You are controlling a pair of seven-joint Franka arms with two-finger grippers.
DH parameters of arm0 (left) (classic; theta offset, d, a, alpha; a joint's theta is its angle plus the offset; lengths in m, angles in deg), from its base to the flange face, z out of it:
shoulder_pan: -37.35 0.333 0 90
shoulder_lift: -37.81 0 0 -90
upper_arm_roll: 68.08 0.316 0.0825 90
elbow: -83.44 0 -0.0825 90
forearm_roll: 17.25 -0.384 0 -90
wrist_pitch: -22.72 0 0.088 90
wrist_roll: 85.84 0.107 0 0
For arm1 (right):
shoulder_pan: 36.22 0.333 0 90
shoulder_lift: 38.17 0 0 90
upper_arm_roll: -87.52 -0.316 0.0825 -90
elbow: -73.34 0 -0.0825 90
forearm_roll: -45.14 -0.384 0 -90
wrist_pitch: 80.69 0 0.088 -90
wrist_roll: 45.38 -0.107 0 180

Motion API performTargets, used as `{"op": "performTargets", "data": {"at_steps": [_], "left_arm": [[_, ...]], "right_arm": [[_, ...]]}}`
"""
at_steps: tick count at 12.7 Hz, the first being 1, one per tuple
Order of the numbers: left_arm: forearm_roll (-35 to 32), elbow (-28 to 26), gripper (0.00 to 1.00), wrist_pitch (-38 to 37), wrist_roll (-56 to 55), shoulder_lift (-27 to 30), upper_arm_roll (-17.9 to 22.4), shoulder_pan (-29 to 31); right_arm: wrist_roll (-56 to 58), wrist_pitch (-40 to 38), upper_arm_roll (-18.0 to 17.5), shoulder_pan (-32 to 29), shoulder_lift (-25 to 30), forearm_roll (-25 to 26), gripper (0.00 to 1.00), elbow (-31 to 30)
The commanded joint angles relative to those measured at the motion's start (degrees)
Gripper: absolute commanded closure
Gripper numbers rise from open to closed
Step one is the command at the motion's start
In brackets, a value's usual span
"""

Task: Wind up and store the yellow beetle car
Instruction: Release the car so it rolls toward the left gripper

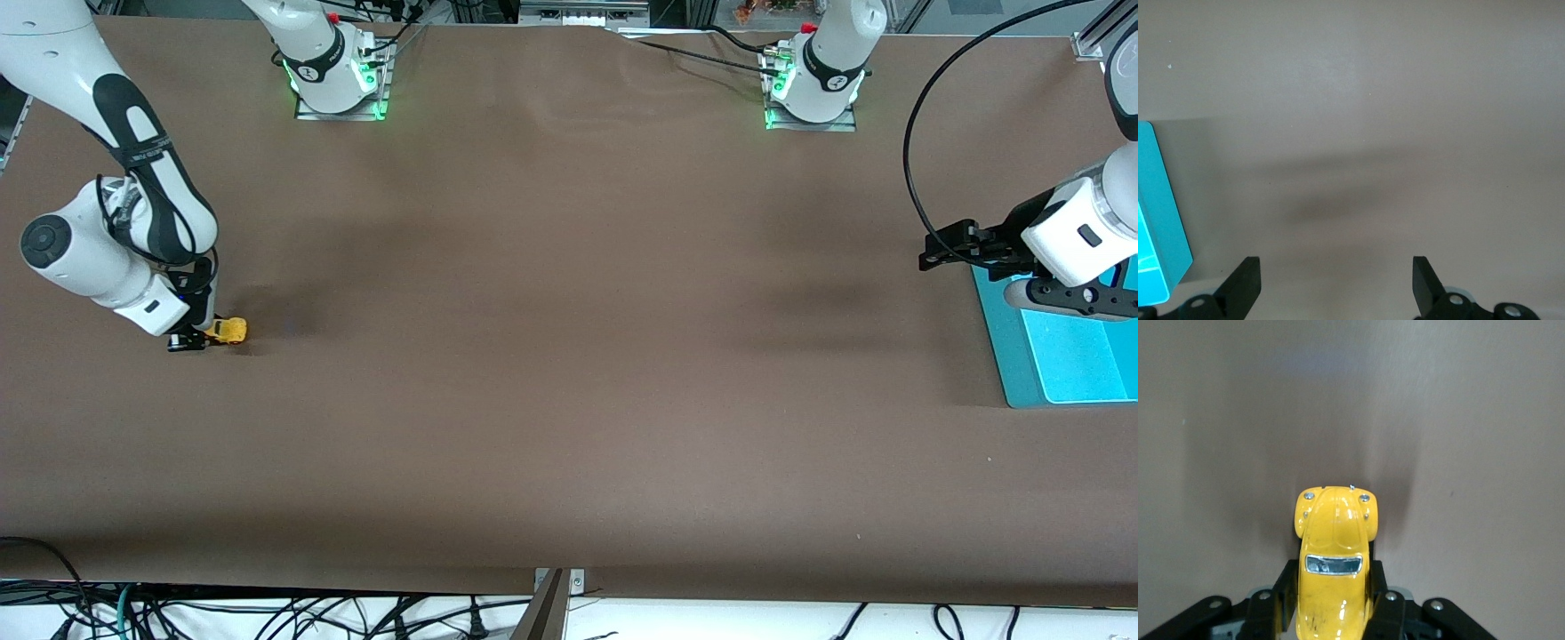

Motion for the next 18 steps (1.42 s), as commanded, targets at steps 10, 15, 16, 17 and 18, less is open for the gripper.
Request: {"op": "performTargets", "data": {"at_steps": [10,15,16,17,18], "left_arm": [[0.9,1.1,0.00,0.1,-0.5,-0.5,0.1,-0.2],[0.9,1.1,0.00,0.1,-0.5,-0.5,0.1,-0.2],[0.9,1.1,0.00,0.1,-0.5,-0.6,0.1,-0.2],[0.9,1.1,0.00,0.1,-0.5,-0.5,0.1,-0.2],[0.9,1.1,0.00,0.2,-0.5,-0.6,0.1,-0.2]], "right_arm": [[5.7,-0.7,0.4,-6.7,-5.0,0.2,0.88,-1.4],[4.3,-11.5,-2.5,-6.7,-0.1,-0.7,0.00,2.4],[4.2,-14.2,-3.2,-6.6,1.4,-0.7,0.00,3.9],[4.6,-15.8,-3.3,-6.5,1.6,-0.7,0.00,4.9],[4.2,-18.2,-4.4,-6.5,2.3,-0.7,0.00,5.5]]}}
